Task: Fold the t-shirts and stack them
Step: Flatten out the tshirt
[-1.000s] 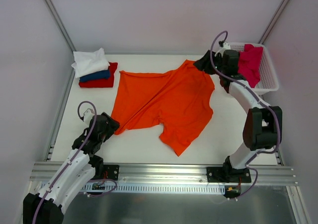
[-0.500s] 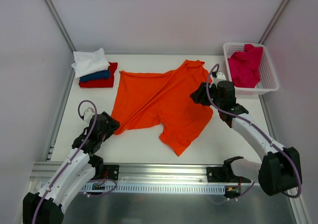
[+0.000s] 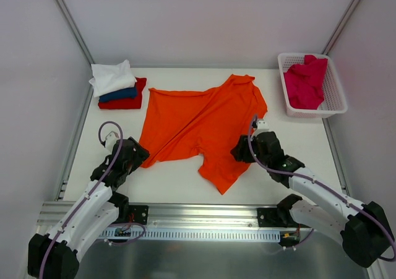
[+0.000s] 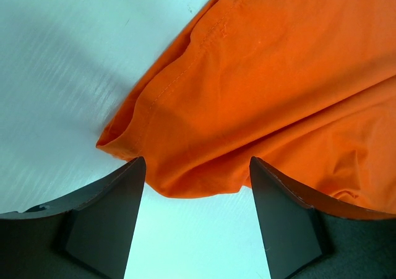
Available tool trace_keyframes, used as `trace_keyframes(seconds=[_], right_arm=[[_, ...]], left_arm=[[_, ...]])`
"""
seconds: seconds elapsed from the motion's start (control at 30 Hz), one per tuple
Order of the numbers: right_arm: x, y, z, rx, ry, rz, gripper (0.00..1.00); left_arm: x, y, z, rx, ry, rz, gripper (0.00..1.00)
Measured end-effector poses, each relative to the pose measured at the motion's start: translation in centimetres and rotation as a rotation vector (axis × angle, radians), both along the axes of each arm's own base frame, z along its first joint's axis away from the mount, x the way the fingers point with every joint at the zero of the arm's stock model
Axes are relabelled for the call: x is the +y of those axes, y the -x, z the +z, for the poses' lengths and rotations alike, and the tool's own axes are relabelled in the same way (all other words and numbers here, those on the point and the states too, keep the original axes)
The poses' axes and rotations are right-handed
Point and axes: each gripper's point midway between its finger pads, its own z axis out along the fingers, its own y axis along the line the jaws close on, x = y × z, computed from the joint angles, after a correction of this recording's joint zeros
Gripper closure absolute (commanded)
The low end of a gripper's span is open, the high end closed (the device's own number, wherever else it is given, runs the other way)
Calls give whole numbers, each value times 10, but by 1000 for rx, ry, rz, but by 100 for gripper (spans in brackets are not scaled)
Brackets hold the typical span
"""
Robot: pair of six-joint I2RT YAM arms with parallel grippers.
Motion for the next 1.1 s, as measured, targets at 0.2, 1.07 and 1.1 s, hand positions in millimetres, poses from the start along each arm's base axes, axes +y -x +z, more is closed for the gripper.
trace_keyframes(seconds=[0.2,1.07,1.1], right_arm=[[11,35,-17,22,13,49,47],[67,103,-77,78,106,174,47],[70,102,-77,76,95,170,47]], left_arm=[[0,0,-1,7,-4,-1,31],[-1,-5,0,11,-22,-16,31],[-1,-5,0,11,-22,-16,31]])
